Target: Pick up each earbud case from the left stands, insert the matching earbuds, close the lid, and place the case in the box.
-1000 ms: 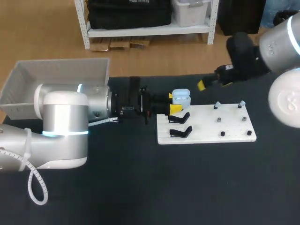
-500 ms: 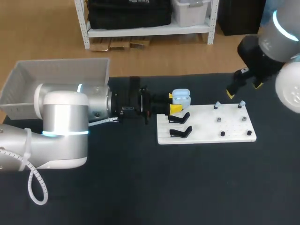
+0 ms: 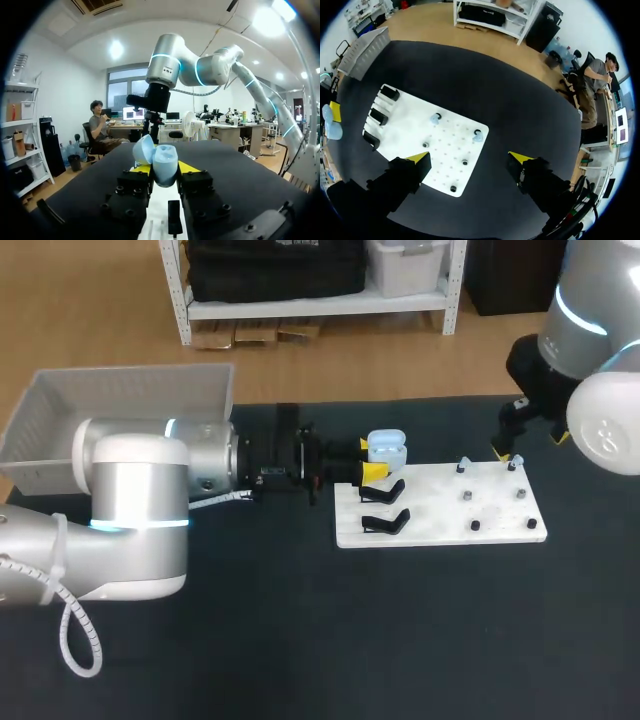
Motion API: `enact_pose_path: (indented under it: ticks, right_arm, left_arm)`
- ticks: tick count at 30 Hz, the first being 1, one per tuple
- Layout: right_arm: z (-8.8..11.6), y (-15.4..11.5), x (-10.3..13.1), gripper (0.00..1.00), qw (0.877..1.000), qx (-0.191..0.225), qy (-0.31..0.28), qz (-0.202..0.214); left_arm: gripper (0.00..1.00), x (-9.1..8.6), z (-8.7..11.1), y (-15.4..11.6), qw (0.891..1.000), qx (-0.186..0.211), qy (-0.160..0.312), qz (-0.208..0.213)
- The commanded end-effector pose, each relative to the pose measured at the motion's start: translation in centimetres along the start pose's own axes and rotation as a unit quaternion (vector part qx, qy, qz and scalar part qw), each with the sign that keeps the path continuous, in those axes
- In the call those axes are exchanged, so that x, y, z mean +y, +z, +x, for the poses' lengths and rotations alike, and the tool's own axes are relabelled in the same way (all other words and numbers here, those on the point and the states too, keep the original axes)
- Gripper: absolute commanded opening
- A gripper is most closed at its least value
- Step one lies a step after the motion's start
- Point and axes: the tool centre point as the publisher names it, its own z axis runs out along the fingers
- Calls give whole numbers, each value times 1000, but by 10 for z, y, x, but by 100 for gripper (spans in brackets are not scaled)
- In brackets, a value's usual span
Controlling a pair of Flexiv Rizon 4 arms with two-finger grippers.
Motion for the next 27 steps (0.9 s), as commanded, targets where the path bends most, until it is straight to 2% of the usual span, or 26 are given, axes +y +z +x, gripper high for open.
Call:
enact_pose_path:
  ticks: [1, 5, 9, 13, 16, 18, 21, 27]
  right_arm:
    - [1, 11, -7, 90, 1000, 4, -10, -8]
    - [3, 19, -8, 82, 1000, 7, -26, -14]
    - [4, 23, -9, 62, 999, 9, -44, -14]
    - [4, 27, -9, 68, 998, 9, -65, -11]
    - [2, 30, -9, 65, 997, 9, -71, -7]
    - [-1, 34, -10, 56, 997, 10, -75, -5]
    - [-3, 38, -10, 51, 997, 13, -76, -5]
    - [-5, 43, -6, 49, 996, 15, -83, -8]
  left_arm:
    - [0, -1, 1, 0, 1000, -2, 2, -3]
    - [0, -1, 1, 0, 1000, -2, 2, -3]
    - [0, -1, 1, 0, 1000, -2, 2, -3]
    - [0, -1, 1, 0, 1000, -2, 2, -3]
    - [0, -1, 1, 0, 1000, -2, 2, -3]
    - [0, -1, 1, 0, 1000, -2, 2, -3]
    - [0, -1, 1, 0, 1000, -2, 2, -3]
    - [0, -1, 1, 0, 1000, -2, 2, -3]
